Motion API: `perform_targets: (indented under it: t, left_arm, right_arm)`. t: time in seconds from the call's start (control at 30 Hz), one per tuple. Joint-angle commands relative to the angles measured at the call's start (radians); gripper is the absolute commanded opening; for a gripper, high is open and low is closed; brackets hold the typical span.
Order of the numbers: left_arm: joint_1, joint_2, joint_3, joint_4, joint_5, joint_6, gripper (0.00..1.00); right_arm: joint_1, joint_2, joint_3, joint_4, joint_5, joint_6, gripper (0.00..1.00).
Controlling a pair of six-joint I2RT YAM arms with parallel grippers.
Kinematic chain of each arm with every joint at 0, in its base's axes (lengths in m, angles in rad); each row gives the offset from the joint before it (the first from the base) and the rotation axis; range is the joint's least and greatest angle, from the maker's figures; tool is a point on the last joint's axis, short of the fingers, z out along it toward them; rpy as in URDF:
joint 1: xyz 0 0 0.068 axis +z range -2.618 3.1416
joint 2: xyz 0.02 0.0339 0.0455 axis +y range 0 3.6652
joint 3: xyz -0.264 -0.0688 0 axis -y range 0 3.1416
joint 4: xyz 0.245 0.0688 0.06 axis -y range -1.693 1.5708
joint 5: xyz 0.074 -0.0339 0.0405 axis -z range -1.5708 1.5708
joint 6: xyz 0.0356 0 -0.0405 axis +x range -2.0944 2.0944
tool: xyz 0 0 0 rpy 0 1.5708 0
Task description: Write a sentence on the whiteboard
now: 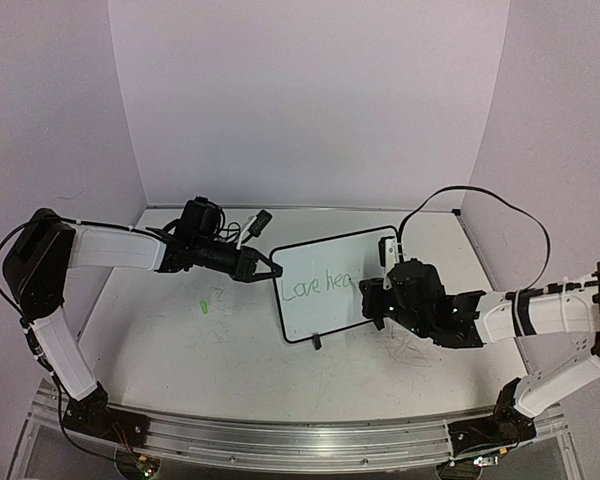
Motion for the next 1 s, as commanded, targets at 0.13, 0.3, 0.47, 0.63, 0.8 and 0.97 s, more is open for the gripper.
perform_targets:
  t: [0.13,0.3,0.47,0.63,0.8,0.97]
  left_arm:
    - [-0.003,-0.033,0.032,-0.035,0.030,0.003,0.00]
    - [-0.003,-0.035,0.032,-0.034,0.028,0.003,0.00]
    - [-0.003,-0.033,0.032,-0.035,0.027,0.004,0.00]
    - [-0.003,-0.029,0.035,-0.035,0.026,0.004,0.00]
    - [-0.003,-0.028,0.032,-0.034,0.025,0.003,0.00]
    - [-0.003,-0.025,0.034,-0.034,0.028,0.003,0.00]
  right_arm:
    - [-0.006,0.017,0.061,0.025,0.040,-0.026,0.00]
    - [-0.006,0.019,0.047,0.018,0.021,-0.014,0.00]
    - [-0.002,0.003,0.003,0.010,0.001,0.008,0.00]
    - [0.008,-0.007,-0.031,0.006,-0.016,0.031,0.00]
    - [0.009,-0.032,-0.055,-0.003,0.016,0.044,0.00]
    - [0.007,-0.089,-0.036,-0.006,0.042,0.029,0.00]
